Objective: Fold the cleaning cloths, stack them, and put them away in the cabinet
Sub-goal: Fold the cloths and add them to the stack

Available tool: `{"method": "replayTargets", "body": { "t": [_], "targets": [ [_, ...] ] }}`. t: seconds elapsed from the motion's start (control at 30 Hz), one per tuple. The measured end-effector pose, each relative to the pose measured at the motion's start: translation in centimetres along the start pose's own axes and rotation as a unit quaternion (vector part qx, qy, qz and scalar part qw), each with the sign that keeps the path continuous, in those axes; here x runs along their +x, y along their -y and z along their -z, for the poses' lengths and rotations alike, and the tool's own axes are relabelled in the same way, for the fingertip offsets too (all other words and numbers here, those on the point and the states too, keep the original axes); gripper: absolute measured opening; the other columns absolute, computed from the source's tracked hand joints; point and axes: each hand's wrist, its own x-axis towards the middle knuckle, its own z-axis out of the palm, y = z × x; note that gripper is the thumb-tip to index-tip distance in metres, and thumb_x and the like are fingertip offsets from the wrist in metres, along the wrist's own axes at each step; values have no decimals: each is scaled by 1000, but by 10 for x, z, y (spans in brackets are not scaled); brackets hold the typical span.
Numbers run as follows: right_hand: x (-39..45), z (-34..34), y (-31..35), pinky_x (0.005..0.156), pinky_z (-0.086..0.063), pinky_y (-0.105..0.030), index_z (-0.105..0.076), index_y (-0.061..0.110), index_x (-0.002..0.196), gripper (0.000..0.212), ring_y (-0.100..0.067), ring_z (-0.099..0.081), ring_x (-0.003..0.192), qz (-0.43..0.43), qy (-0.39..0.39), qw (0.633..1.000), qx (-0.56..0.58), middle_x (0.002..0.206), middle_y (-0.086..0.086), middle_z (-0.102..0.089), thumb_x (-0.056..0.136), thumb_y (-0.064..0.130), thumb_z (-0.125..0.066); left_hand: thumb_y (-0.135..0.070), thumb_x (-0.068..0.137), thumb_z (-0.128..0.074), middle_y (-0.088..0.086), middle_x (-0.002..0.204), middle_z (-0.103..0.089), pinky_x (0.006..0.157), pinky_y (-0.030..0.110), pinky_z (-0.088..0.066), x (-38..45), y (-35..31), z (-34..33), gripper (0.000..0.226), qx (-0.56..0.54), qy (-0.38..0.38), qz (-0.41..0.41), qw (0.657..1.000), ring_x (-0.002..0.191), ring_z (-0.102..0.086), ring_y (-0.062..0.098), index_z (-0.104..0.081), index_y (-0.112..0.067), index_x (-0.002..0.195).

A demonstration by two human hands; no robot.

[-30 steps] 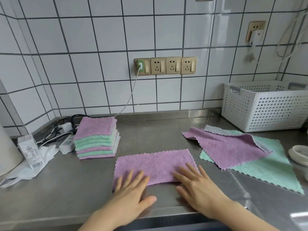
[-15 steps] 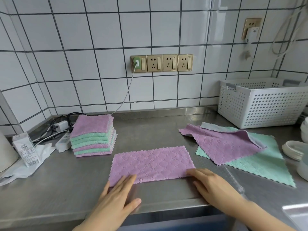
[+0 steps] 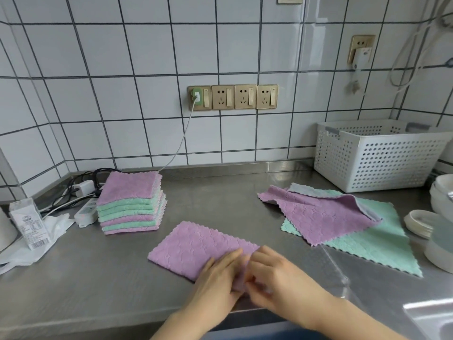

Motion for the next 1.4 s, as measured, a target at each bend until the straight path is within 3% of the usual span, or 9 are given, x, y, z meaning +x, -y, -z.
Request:
{"method": "replayTargets", "body": {
  "t": [0.17,0.27,0.43,0.57,0.77,0.87,1.0,1.17,1.4],
  "targets": [
    [-13,21,-43,80,-45,-19,-63,23,93,19,0,-57,88,-173,-94,977,85,88,15,-62,86,9,-53,-40,90,-42,-37,129,-50,115,21,-17,-4,10,5,38,-216,20,0,976,130,-32,-12,-54,-49,125],
    [-26,18,-80,95,-46,-31,-54,28,115,43,-4,-58,104,-281,-29,957,58,108,10,-63,81,2,-54,-51,87,-57,-15,102,-65,95,29,-41,-15,15,25,35,-346,63,29,936,95,-57,3,-69,-28,110],
    [-14,-11,-70,108,-19,-7,-39,35,137,64,5,-26,135,-208,99,965,124,137,20,-41,79,29,-65,6,87,-58,-15,91,-74,83,10,-46,-21,20,47,50,-427,40,50,902,92,-67,-2,-77,-39,79],
    [3,-27,-56,115,-25,-25,-62,28,121,40,2,-34,135,-116,85,974,177,131,19,-56,83,18,-62,-14,72,-78,6,91,-76,75,20,-53,-23,29,42,14,-521,-14,122,845,86,-71,14,-79,-20,85],
    [1,-12,-39,93,-45,-20,-67,17,106,44,-3,-61,106,-173,43,933,311,108,15,-68,72,-8,-52,-10,88,-60,18,104,-72,85,39,-55,-22,36,41,22,-659,-90,206,718,98,-69,28,-64,1,106],
    [7,-17,-36,81,-45,-16,-66,16,85,2,2,-60,84,-206,2,928,309,84,14,-68,84,18,-68,-14,90,-58,18,103,-72,92,44,-51,-15,34,43,22,-639,-111,214,730,98,-69,29,-65,1,105],
    [22,-32,-43,56,-33,-24,-46,13,61,35,-3,-33,56,-290,-53,924,245,54,12,-39,87,30,-64,-19,93,-57,16,96,-74,87,42,-53,-7,32,45,22,-618,-119,226,743,93,-70,29,-66,0,100],
    [46,-42,-52,56,-55,-36,-63,11,80,21,-13,-53,56,-430,-43,854,290,61,3,-59,83,32,-62,-11,92,-58,14,96,-74,75,35,-56,-3,42,42,17,-581,-113,255,764,90,-71,28,-66,-1,104],
    [78,-54,-57,50,-33,-28,-32,19,58,47,-25,-46,68,-496,31,858,128,60,3,-41,85,54,-48,-10,92,-51,13,100,-73,78,35,-53,20,63,37,19,-477,-63,301,823,90,-69,26,-66,-12,104]
  ]
}}
